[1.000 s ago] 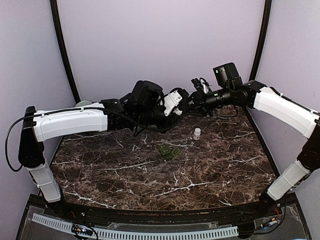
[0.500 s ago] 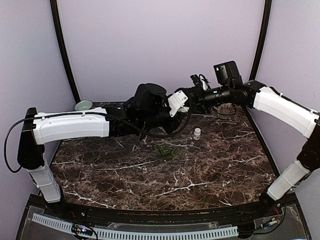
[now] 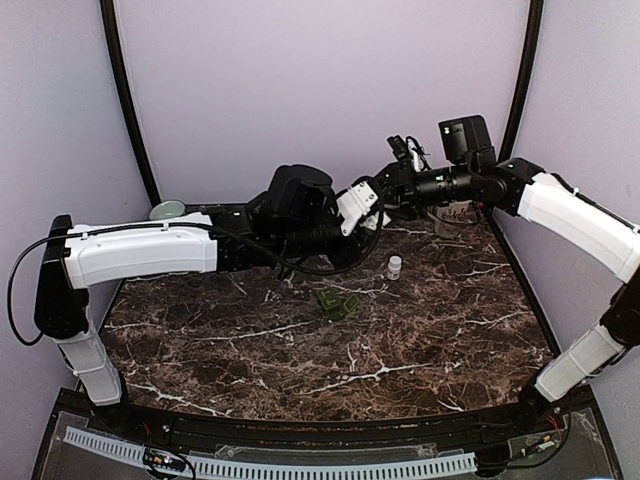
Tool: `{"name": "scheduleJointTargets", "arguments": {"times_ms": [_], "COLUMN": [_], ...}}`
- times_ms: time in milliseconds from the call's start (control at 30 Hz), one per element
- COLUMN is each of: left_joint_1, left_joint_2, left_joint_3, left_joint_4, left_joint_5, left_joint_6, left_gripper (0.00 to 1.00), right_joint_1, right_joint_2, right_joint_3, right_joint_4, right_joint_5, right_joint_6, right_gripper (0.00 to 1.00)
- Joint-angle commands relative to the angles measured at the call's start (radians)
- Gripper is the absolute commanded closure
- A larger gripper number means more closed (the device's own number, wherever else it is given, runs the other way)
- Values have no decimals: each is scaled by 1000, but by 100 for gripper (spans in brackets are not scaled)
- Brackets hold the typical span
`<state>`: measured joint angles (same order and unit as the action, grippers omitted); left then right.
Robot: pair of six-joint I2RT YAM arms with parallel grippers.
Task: Sort the pills into containers
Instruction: Screw the lid of the pill bottle onto the pill bottle, then pass from the left arm to the right
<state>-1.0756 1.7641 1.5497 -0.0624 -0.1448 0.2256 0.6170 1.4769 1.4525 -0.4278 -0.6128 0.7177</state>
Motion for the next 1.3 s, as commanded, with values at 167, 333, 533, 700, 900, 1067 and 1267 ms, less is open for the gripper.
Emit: {"name": "scheduleJointTargets", "arguments": {"times_ms": [167, 333, 533, 700, 900, 1067, 1267], "left_joint_1": [93, 156, 210, 235, 245, 264, 284], "left_joint_2": [-97, -120, -76, 3, 52, 61, 76], "left_joint_3": [27, 30, 93, 164, 200, 202, 204], "left_joint_4": [-112, -141, -218, -286, -323, -307, -271], "left_joint_5": [222, 471, 811, 1052, 1130, 1177, 1250], "left_joint_6": [-117, -159, -218, -272, -290, -321, -374], "left_gripper": [100, 100, 100, 100, 100, 100, 100], "right_joint_1": [-34, -47, -49, -49, -48, -49, -46], "right_joint_2": [-93, -131, -174, -190, -220, -226, -216], "right_joint_3": [-43, -102, -163, -172, -176, -176, -165], "right_joint_4": [3, 39, 123, 150, 166, 173, 118], "right_joint_5": [52, 65, 15, -30, -51, -90, -143], "right_joint_6": [-96, -148, -163, -183, -183, -181, -221], "right_gripper": [50, 48, 47, 46, 46, 46, 45]}}
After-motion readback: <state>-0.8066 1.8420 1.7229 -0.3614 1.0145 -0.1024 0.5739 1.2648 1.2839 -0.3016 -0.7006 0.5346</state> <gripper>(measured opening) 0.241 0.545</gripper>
